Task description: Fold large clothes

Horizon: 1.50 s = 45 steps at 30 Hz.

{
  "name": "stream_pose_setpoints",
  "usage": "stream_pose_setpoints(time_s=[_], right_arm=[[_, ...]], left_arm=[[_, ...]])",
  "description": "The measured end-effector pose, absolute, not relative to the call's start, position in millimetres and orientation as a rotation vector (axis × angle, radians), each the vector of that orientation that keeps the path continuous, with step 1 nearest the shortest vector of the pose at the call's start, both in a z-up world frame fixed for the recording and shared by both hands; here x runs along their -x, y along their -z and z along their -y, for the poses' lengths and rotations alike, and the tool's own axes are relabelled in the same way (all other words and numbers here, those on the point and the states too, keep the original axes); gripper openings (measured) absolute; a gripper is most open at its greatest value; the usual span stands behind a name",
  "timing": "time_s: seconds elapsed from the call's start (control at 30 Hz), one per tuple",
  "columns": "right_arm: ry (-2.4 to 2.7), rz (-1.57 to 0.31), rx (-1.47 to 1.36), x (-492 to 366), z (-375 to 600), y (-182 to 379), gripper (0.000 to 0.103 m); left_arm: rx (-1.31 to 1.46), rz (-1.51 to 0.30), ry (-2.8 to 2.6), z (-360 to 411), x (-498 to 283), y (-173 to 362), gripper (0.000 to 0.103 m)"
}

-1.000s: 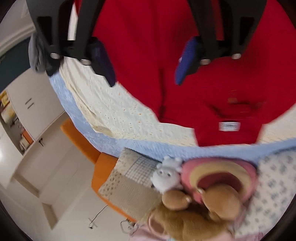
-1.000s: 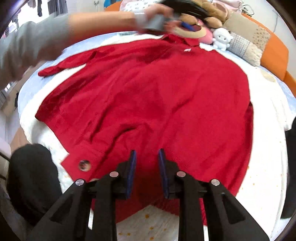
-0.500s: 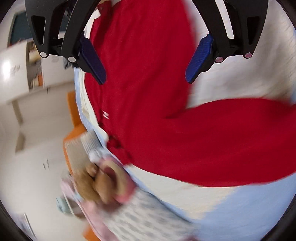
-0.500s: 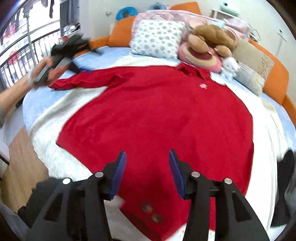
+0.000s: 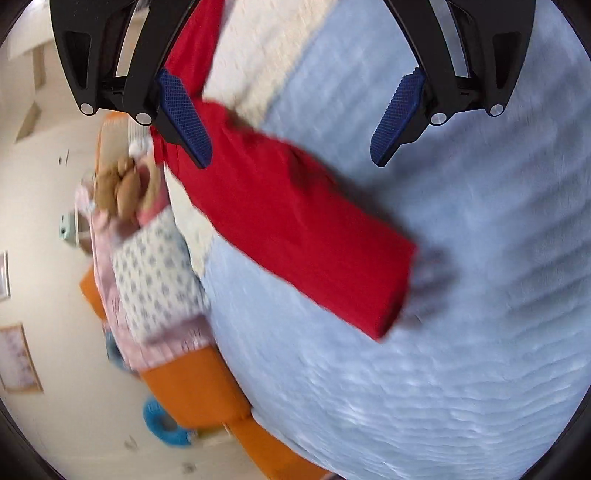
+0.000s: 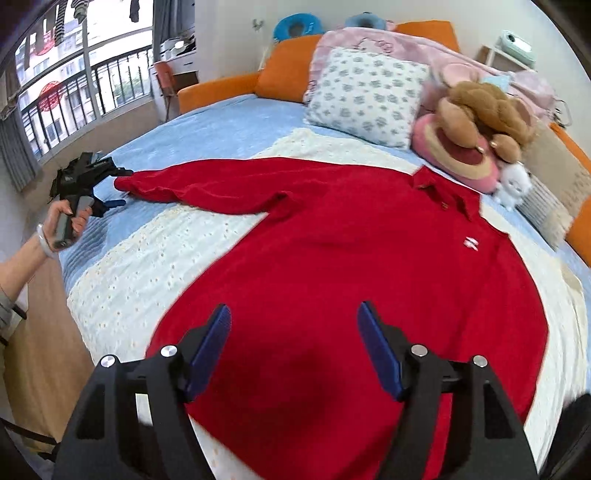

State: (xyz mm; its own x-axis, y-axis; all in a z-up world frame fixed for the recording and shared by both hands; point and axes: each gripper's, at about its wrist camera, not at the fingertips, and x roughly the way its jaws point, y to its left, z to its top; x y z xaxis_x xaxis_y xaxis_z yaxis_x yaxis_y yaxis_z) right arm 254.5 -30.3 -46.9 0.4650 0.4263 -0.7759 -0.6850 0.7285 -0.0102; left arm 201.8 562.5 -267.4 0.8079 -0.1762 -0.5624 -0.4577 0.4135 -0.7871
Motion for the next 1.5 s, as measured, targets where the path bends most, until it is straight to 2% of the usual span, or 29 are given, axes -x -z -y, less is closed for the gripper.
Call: stream_pose_setpoints(time_s=[0.1, 0.2, 0.43, 0.47, 0.6, 0.63, 0.8, 0.9, 0.93, 1.13, 1.27, 1.3, 1.33, 1.5], right_arm=[[-0.688, -0.841, 0.355, -287, 6, 48, 0.071], [-0.666, -0.837, 0.348, -326, -8, 48, 0.083], [-0.580, -0.958, 0.212, -455, -11, 75, 0.082], [-0.573, -1.006, 0.172, -482, -12, 85, 0.080], [-0.575, -1.116, 0.038, -552, -16, 121, 0.043], [-0.585, -1.162, -0.020, -572, -18, 134, 0.041], [-0.594, -1.288, -0.223, -631, -28, 180, 0.040], [-0.663, -1.305, -0.300, -648, -39, 189, 0.030], [-0.674, -1.316, -0.308, -652, -44, 193, 0.027], [-0.667, -1.364, -0.213, -661, -65, 206, 0.023], [-0.677, -1.392, -0.213, -668, -62, 210, 0.014], [-0.676, -1.401, -0.226, -670, -60, 212, 0.004], [-0.667, -1.413, -0.238, -674, -56, 215, 0.000], [-0.725, -1.447, -0.337, -688, -44, 228, 0.000]], left_arm=[[1.145, -0.614, -0.254, -584, -209, 283, 0.079], [1.142, -0.576, -0.295, -601, -215, 290, 0.067], [1.149, -0.553, -0.322, -624, -226, 295, 0.041], [1.145, -0.555, -0.313, -626, -229, 294, 0.039], [1.089, -0.578, -0.257, -632, -238, 285, 0.023], [1.081, -0.569, -0.236, -633, -239, 279, 0.020], [0.919, -0.521, -0.100, -613, -255, 208, 0.018], [0.805, -0.511, 0.026, -581, -273, 153, 0.016], [0.776, -0.501, 0.073, -569, -278, 136, 0.016], [0.574, -0.425, 0.429, -452, -301, 33, 0.016], [0.472, -0.416, 0.642, -368, -308, -2, 0.016], [0.437, -0.411, 0.710, -341, -307, -9, 0.016], [0.404, -0.410, 0.770, -318, -305, -13, 0.016], [0.251, -0.448, 1.046, -207, -287, -2, 0.016]])
